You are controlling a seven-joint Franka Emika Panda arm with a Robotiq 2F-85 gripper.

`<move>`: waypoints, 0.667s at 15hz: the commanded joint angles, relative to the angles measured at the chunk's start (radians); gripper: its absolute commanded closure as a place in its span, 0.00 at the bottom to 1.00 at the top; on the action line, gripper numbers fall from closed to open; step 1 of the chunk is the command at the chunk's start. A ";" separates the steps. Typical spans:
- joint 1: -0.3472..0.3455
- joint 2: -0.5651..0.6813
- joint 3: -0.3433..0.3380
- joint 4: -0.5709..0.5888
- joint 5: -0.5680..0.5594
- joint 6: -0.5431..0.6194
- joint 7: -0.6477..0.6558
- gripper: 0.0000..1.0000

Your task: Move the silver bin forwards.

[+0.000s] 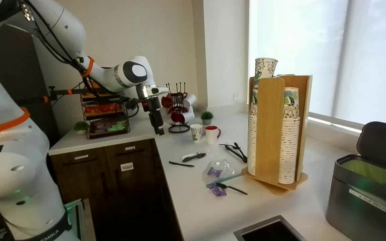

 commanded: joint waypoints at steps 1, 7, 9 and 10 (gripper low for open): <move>0.059 0.008 -0.057 0.002 -0.019 -0.005 0.014 0.00; 0.059 0.008 -0.057 0.002 -0.019 -0.005 0.014 0.00; 0.042 -0.030 -0.053 -0.015 -0.022 0.010 0.165 0.00; 0.048 -0.056 -0.084 -0.026 0.005 0.006 0.174 0.00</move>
